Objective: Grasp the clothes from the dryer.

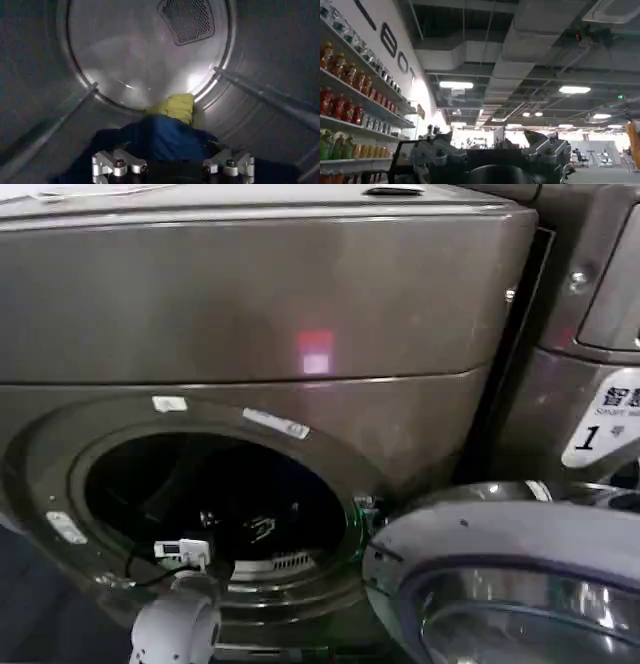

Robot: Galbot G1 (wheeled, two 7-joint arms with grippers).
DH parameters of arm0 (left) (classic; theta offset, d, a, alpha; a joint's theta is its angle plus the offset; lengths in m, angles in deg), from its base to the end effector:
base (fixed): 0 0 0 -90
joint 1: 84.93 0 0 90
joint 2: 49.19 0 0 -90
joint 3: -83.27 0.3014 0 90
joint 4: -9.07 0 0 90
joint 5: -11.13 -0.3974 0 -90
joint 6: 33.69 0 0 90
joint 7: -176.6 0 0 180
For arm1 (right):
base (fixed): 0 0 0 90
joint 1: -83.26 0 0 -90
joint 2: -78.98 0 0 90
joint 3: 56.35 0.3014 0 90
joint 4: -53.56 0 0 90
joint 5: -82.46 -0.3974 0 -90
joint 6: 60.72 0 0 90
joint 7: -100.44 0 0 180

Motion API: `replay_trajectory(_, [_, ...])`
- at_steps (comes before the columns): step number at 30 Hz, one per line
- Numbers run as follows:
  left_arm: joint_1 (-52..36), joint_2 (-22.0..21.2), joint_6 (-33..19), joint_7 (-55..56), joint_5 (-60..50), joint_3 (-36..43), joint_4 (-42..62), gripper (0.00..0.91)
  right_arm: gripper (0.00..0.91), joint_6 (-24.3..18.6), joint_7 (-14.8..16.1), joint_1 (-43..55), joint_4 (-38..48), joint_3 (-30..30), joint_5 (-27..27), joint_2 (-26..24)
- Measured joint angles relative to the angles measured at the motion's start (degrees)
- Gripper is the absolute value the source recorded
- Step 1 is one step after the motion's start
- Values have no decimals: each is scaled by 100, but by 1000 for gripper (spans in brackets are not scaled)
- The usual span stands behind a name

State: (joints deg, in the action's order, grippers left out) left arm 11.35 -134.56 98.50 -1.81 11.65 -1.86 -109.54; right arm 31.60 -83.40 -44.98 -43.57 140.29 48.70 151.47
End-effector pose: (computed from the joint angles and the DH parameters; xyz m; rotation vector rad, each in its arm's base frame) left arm 0.3332 -0.0206 -0.1505 -0.0810 -2.7891 -0.1178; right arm -0.1671 -0.4361 -0.0296 2.0187 1.9153 -0.5135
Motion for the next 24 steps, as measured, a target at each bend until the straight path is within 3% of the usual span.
replay_trajectory(24, [-2767, -364, 0, -15, -221, -15, 3467, 907, 907, -29, 12, 22, -99, -115, -3, 8])
